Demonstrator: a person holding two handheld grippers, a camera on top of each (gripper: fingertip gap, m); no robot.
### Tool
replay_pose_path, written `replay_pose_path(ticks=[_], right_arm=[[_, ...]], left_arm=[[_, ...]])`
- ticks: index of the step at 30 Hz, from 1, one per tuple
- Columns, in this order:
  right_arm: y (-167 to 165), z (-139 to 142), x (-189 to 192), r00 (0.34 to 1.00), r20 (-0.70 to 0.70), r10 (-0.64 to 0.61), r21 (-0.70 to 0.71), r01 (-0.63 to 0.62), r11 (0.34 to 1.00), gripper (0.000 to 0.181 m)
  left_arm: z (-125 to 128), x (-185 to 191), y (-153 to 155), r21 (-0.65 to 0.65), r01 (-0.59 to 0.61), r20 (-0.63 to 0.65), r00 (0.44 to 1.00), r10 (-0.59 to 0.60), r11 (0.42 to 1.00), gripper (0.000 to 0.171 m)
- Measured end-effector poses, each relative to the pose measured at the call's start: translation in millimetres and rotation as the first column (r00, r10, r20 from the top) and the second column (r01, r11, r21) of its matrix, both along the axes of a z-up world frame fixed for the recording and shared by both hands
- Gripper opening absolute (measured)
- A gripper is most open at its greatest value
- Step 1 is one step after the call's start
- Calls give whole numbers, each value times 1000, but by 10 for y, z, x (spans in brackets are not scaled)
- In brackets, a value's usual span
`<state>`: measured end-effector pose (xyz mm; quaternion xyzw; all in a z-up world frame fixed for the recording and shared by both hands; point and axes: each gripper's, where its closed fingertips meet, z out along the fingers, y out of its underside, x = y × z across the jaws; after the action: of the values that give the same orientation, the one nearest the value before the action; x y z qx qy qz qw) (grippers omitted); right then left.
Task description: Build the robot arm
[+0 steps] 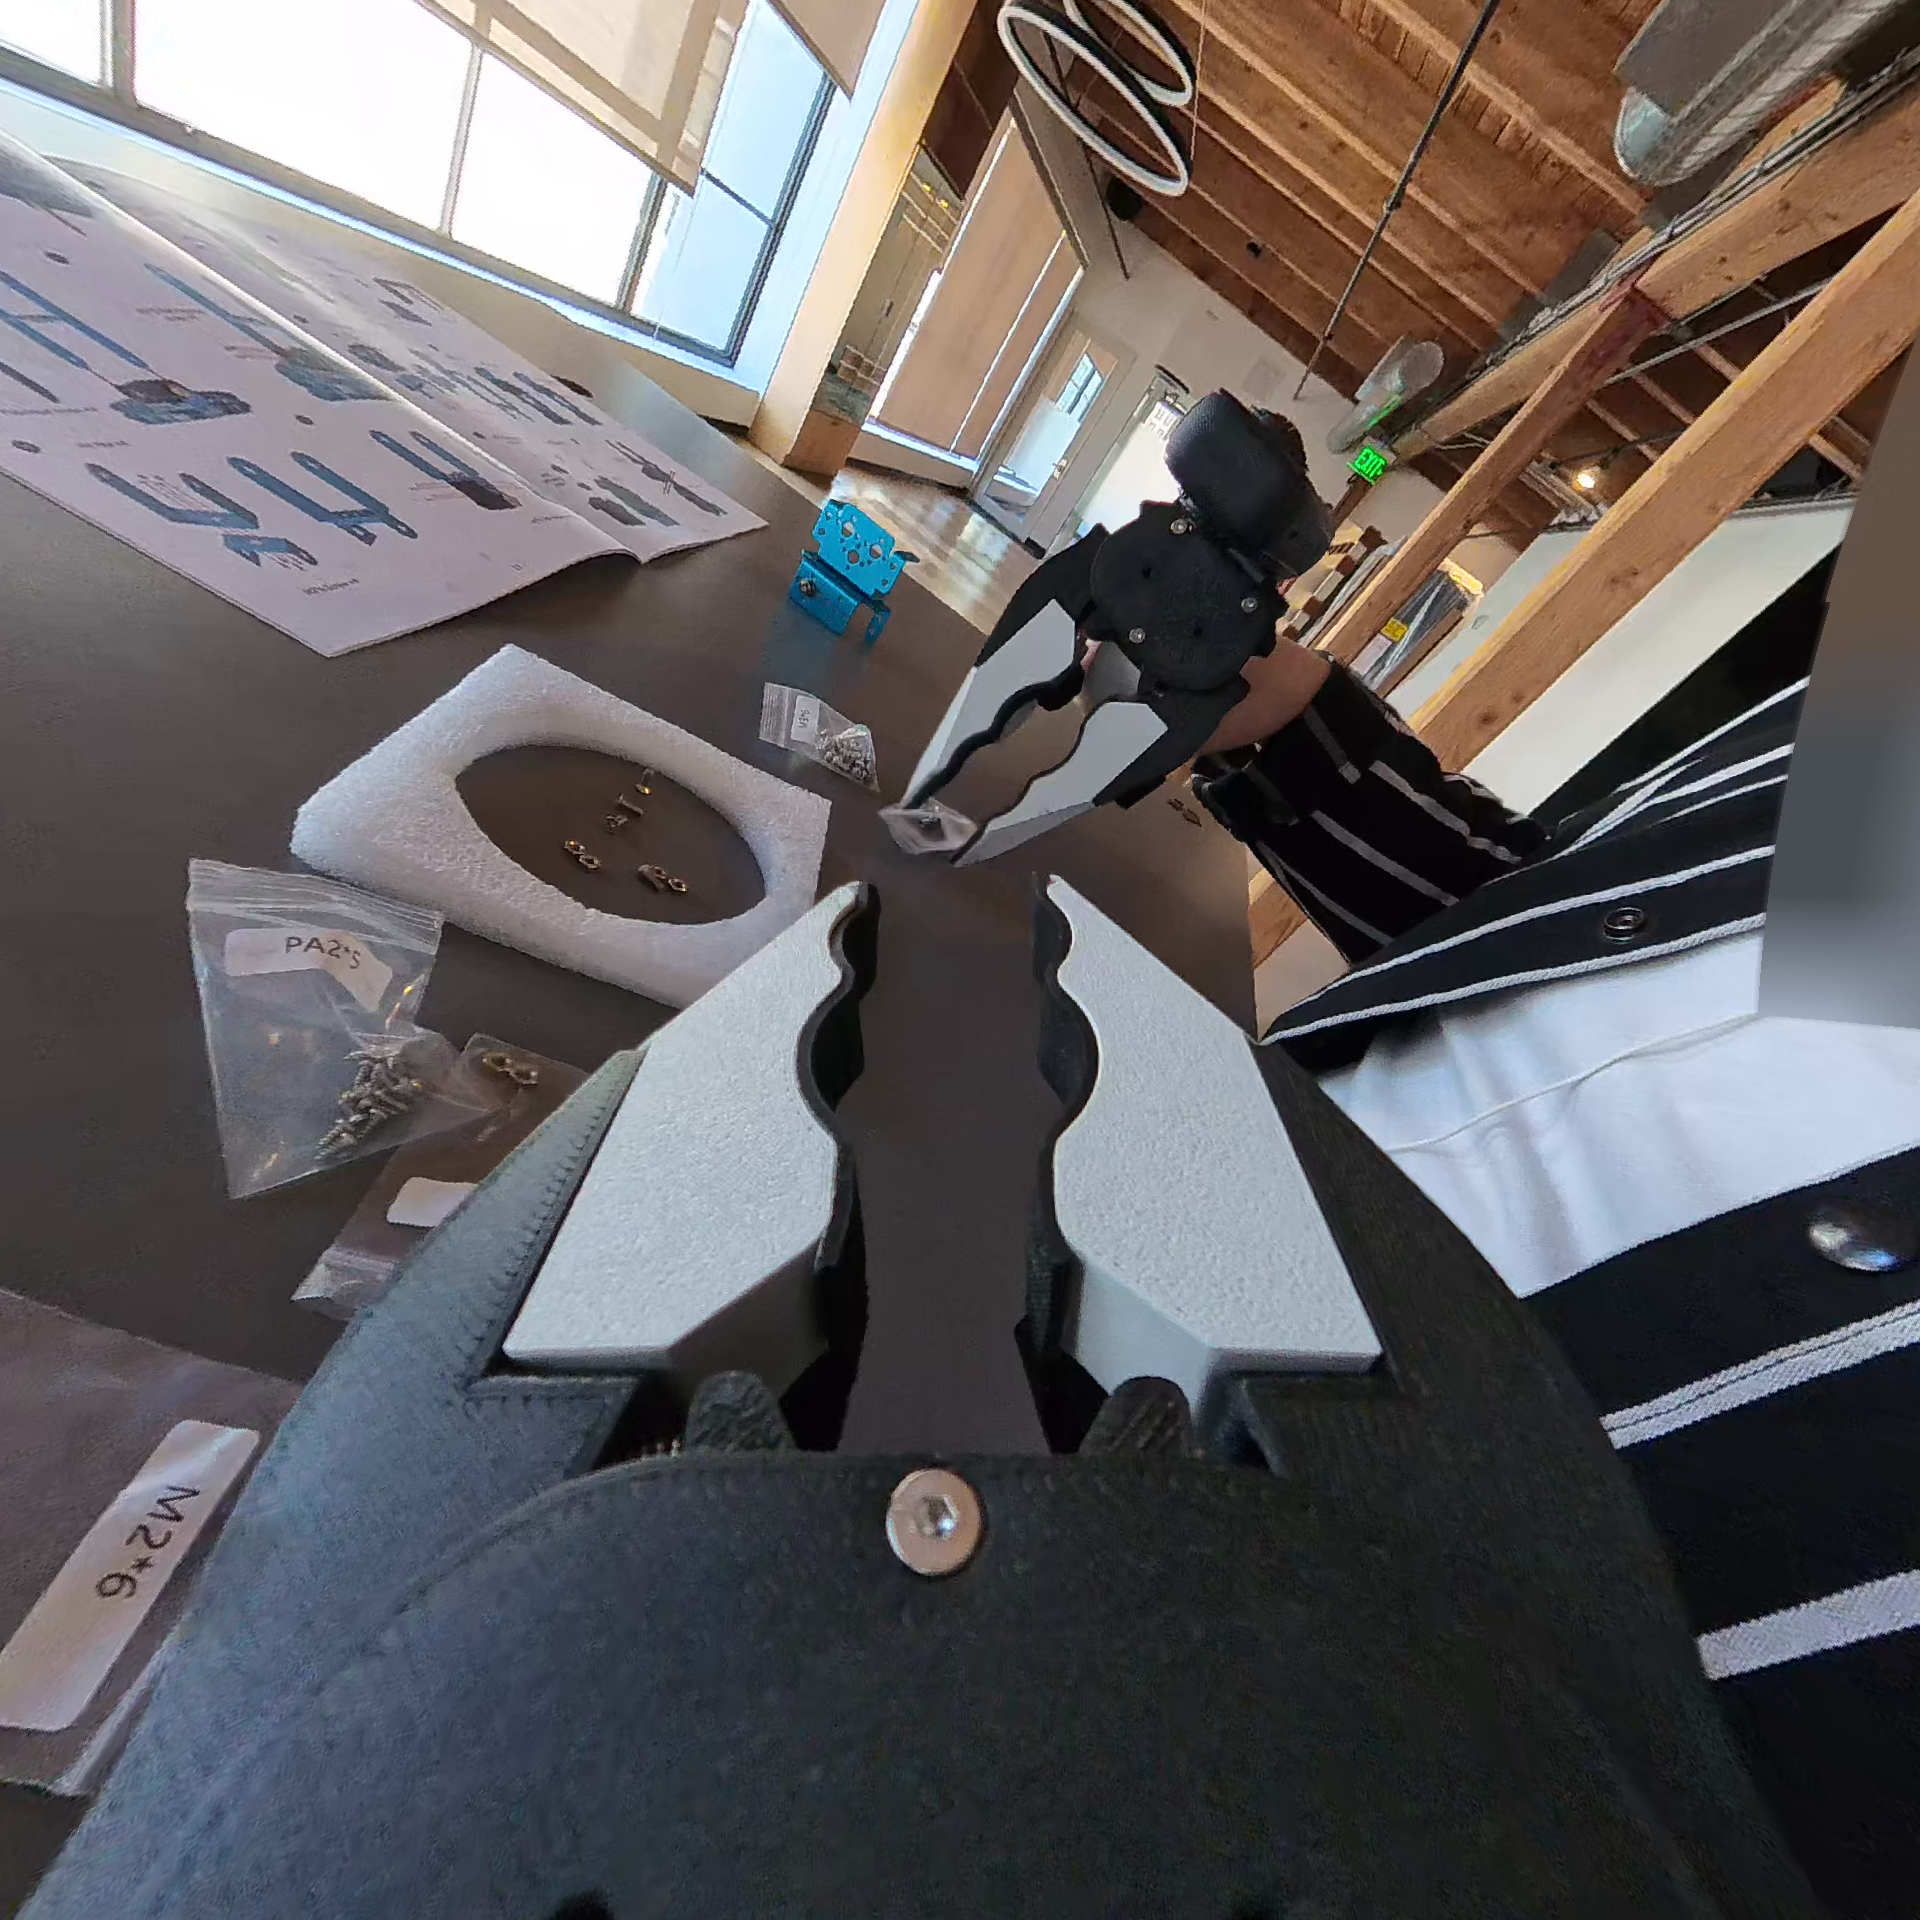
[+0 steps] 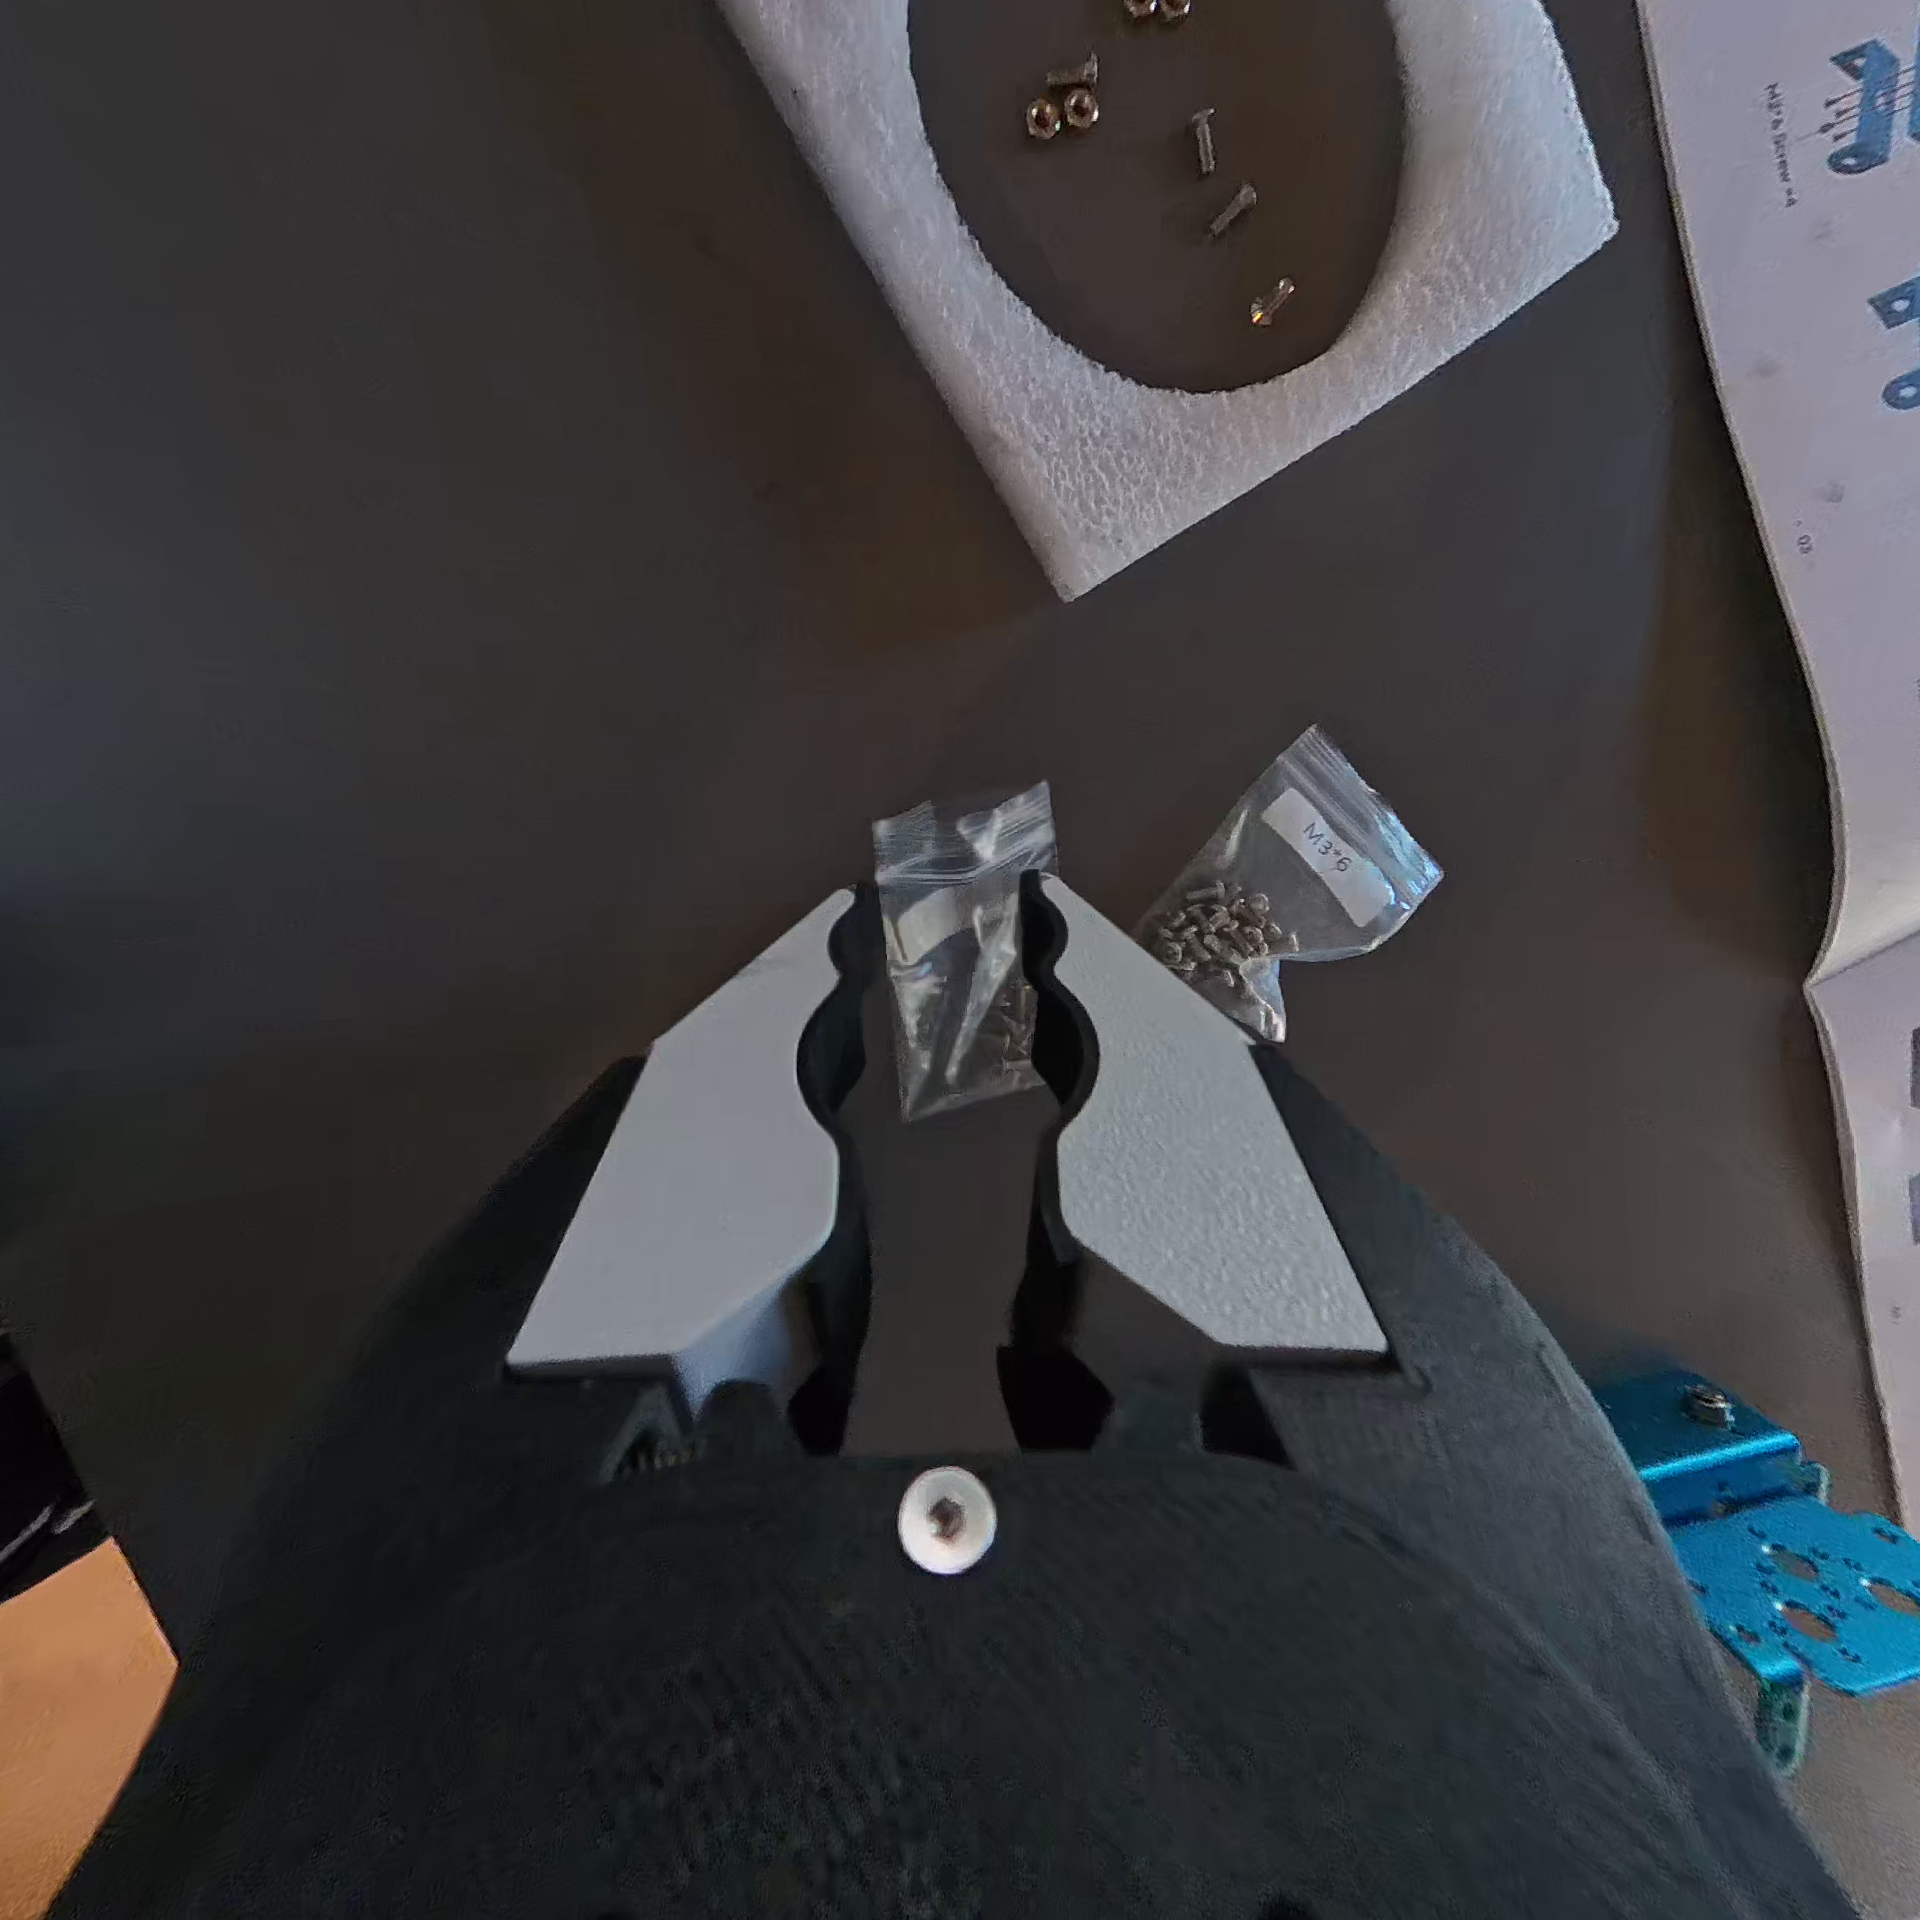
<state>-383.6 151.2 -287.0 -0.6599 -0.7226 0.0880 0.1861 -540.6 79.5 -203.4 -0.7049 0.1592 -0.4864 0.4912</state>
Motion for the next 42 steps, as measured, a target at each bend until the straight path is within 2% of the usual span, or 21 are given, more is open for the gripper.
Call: replay_pose_path(ticks=[4,7,9,13,17,21,24,26,29,32,35,37,39,41,42], right_arm=[[-47,116,32,992,-122,-20,-46,15,999,35],[-13,288,123,957,-277,-80,-73,62,995,37],[53,442,214,906,-406,-121,-73,100,992,38],[283,812,564,754,-633,-175,-7,220,975,46],[479,1061,1063,629,-754,-187,41,330,943,56],[641,1180,1561,577,-798,-174,60,364,929,57],[831,1364,1923,557,-806,-200,37,384,923,56],[998,1596,2132,543,-818,-188,43,383,923,53],[1390,2089,2362,507,-849,-150,84,410,908,45],[1824,2622,2428,499,-853,-151,102,444,890,23],[2142,2987,2349,581,-799,-156,138,430,892,19],[2308,3211,2258,599,-792,-117,190,424,886,22],[2354,3258,2054,623,-779,-72,180,331,926,32],[2371,3182,1771,626,-777,-57,99,212,972,48],[2418,3136,1649,626,-776,-69,60,183,981,49]], left_arm=[[-7,33,-39,-2,-11,-31,999,11,1000,30],[-24,36,-65,12,-44,-78,996,45,999,31],[-16,48,-77,40,-76,-110,991,80,996,32],[28,153,-69,99,-139,-183,971,156,985,36],[127,380,4,135,-179,-254,945,209,975,42],[291,574,210,165,-287,-281,903,324,943,45],[575,766,393,186,-363,-211,893,398,913,51],[817,906,536,206,-387,-185,886,425,899,53],[1232,1078,801,275,-398,-253,848,465,876,54],[1668,1149,1104,326,-425,-393,751,530,844,53],[1898,1156,1316,277,-442,-589,623,514,853,51],[2132,1197,1425,317,-448,-620,569,540,836,48],[2386,1321,1522,368,-440,-572,587,573,819,44],[2589,1479,1615,389,-422,-490,658,572,818,44],[2683,1568,1661,387,-409,-437,708,555,826,44]])
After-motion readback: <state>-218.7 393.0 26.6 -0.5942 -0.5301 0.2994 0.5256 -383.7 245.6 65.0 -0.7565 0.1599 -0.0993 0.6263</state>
